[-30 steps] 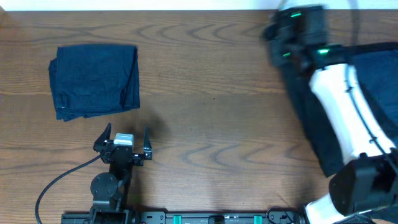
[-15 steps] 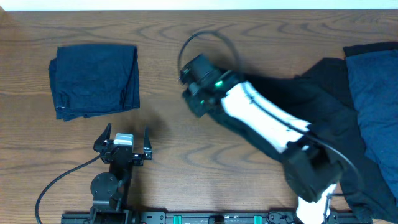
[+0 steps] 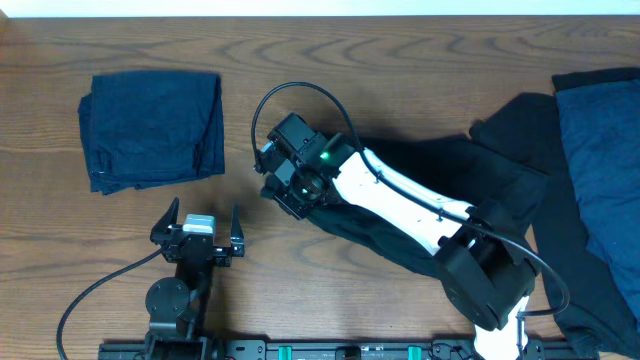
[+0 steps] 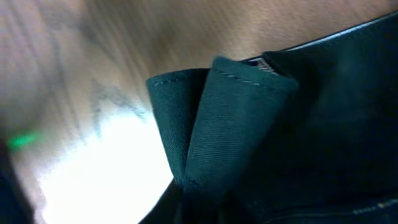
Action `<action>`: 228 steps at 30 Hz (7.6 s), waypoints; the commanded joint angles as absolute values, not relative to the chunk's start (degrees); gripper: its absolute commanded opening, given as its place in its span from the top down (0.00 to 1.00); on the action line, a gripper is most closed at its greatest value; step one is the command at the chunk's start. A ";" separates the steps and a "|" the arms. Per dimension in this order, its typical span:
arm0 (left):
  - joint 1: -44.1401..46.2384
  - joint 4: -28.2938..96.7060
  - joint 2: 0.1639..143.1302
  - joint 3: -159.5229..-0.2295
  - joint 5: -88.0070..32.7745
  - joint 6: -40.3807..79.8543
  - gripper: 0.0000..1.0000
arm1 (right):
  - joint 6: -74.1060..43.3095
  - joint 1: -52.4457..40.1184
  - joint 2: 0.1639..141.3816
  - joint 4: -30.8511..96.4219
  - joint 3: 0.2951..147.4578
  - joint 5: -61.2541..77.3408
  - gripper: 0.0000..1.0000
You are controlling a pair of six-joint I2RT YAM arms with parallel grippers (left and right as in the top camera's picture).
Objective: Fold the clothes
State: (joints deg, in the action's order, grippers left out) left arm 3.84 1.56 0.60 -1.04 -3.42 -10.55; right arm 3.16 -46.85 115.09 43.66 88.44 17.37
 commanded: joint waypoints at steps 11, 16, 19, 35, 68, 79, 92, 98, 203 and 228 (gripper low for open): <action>3.55 3.81 0.38 -0.23 -3.36 -10.90 0.02 | 5.37 -39.53 101.86 49.82 89.25 19.62 0.48; 3.55 3.79 0.38 -0.23 -3.36 -10.90 0.02 | 3.25 -28.53 93.89 56.86 89.25 14.37 0.55; 3.55 3.79 0.38 -0.23 -3.36 -10.90 0.02 | 3.22 -20.23 91.61 60.29 89.25 12.51 0.62; 3.55 3.79 0.38 -0.23 -3.36 -10.90 0.02 | 6.74 7.20 106.41 56.12 88.33 11.79 0.99; 3.55 3.81 0.38 -0.23 -3.36 -10.87 0.02 | 0.21 27.77 126.76 34.98 88.36 0.08 0.89; 3.55 3.81 0.38 -0.23 -3.36 -10.87 0.02 | -0.14 35.48 124.77 36.29 94.67 24.25 0.58; 3.55 3.81 0.38 -0.23 -3.36 -10.90 0.02 | -0.36 32.69 110.69 59.81 99.63 28.42 0.64; 3.55 3.81 0.38 -0.23 -3.36 -10.87 0.02 | -1.43 29.65 110.61 69.06 95.64 26.70 0.99; 3.55 3.81 0.38 -0.23 -3.38 -10.90 0.02 | -6.74 27.42 94.08 45.54 73.93 24.03 0.50; 3.55 3.79 0.38 -0.23 -3.36 -10.87 0.02 | -8.56 2.96 84.31 66.65 59.77 18.02 0.50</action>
State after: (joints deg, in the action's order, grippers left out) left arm 3.84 1.56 0.60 -1.04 -3.42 -10.55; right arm -8.12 3.40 84.62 66.59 61.78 19.27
